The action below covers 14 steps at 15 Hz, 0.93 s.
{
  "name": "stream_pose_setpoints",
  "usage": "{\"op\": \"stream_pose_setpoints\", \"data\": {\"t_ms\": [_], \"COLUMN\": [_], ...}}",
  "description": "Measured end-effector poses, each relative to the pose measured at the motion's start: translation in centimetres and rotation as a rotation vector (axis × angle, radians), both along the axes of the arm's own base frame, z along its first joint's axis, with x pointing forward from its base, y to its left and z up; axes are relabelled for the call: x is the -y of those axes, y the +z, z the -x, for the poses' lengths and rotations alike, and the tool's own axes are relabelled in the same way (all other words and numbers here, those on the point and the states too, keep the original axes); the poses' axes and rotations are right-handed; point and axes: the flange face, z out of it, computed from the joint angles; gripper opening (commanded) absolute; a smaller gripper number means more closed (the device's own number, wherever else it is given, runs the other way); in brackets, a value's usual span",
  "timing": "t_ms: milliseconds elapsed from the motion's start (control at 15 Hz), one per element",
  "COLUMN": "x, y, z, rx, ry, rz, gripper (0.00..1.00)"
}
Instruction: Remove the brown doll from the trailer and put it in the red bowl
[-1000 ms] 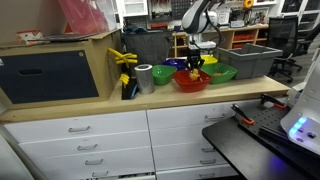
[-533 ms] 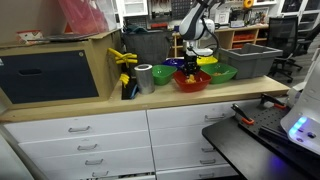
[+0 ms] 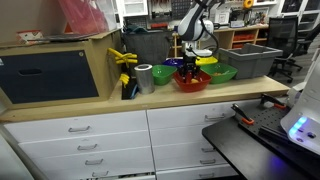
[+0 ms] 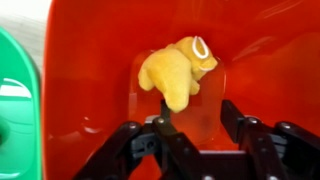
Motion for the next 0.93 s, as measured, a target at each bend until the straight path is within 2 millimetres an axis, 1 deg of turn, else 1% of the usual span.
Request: {"op": "stream_pose_setpoints", "data": {"t_ms": [133,333,533,733,933], "x": [-0.1,-0.1,0.5,1.9,3.8], "y": [0.8,3.3,6.7,10.0,12.6], "z": [0.0,-0.1,-0.4,-0.7,-1.2], "rx": [0.000,0.013,0.035,0.064,0.098], "ry": [0.022,0.064,0.090,0.089,0.066], "rz": [0.010,0.037,0.066,0.089,0.106], "gripper": [1.00,1.00,1.00,1.00,1.00]}}
